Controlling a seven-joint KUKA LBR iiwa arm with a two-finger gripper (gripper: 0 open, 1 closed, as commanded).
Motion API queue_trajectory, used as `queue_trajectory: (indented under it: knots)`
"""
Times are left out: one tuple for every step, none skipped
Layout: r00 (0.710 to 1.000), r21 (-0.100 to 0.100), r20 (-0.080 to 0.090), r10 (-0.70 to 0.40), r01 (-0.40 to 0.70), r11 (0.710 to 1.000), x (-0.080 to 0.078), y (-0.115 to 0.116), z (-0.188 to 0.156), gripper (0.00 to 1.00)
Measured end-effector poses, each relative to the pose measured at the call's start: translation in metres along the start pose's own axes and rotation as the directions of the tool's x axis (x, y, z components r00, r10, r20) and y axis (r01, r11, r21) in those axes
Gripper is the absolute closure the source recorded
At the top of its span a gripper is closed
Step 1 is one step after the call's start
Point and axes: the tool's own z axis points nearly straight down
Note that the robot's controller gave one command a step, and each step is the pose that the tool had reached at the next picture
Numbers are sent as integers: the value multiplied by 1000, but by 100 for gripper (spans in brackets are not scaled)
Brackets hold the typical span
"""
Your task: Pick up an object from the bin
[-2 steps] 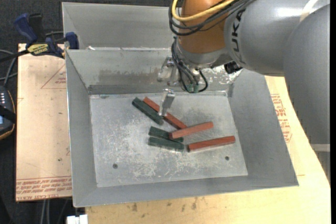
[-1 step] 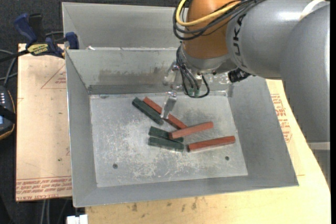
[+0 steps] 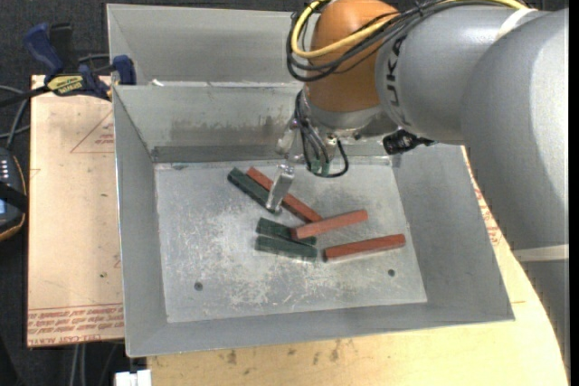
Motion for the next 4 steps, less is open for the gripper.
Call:
queue_trajectory:
  knots:
    - [995,-12,19,102,-102,995,6,1,56,0]
    - [995,-10,20,100,-100,995,7,1,58,100]
    - [995,-10,20,100,-100,995,7,0,58,100]
    - [995,-7,15,100,-100,995,9,0,54,100]
